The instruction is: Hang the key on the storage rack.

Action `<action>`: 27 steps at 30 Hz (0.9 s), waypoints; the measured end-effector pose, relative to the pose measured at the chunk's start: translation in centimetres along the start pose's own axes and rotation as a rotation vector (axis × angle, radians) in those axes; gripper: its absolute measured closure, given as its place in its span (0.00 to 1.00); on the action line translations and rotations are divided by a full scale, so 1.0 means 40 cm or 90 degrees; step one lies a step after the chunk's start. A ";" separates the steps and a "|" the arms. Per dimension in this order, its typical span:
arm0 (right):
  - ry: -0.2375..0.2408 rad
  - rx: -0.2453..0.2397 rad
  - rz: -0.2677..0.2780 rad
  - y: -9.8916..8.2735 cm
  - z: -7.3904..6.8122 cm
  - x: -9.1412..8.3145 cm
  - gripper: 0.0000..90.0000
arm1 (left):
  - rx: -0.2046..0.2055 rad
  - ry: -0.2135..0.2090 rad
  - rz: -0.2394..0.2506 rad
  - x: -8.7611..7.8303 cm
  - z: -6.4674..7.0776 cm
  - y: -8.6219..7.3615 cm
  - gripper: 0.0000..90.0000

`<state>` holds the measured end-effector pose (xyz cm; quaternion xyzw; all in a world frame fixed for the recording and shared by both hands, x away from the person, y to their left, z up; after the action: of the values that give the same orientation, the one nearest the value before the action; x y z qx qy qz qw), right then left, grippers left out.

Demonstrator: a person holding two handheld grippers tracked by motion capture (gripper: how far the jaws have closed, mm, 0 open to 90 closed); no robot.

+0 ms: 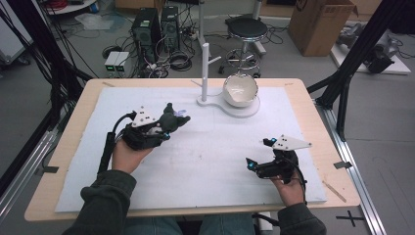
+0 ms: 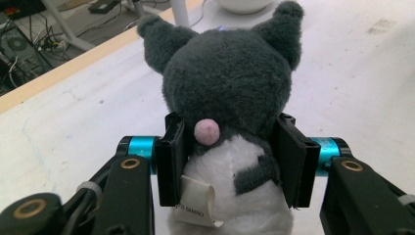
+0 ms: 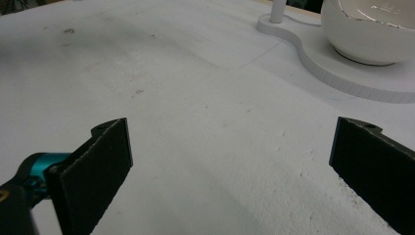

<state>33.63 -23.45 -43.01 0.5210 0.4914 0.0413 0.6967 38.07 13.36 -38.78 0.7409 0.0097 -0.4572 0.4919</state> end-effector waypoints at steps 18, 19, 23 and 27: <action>0.004 -0.006 0.000 0.003 -0.004 -0.001 0.02 | -0.011 0.021 0.042 0.028 0.011 0.031 0.58; 0.004 -0.005 0.001 0.003 -0.004 -0.001 0.02 | -0.011 0.020 0.043 0.029 0.010 0.032 0.58; 0.003 -0.005 0.002 0.003 -0.005 -0.002 0.02 | -0.018 0.019 0.046 0.031 0.010 0.040 0.58; 0.004 -0.005 0.000 0.004 -0.008 -0.002 0.02 | -0.024 0.013 0.055 0.029 0.012 0.051 0.58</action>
<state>33.42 -23.20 -42.82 0.5178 0.4935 0.0448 0.6973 39.36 11.45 -38.15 0.7358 -0.0081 -0.4276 0.5250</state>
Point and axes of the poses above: each handheld gripper's, and its own axes: x roughly forward along the jaws, y roughly out of its top, z roughly to its right, the point moved 5 cm from there along x, roughly forward along the jaws, and after that the axes turned 13 degrees about -z, right-handed, at the moved point
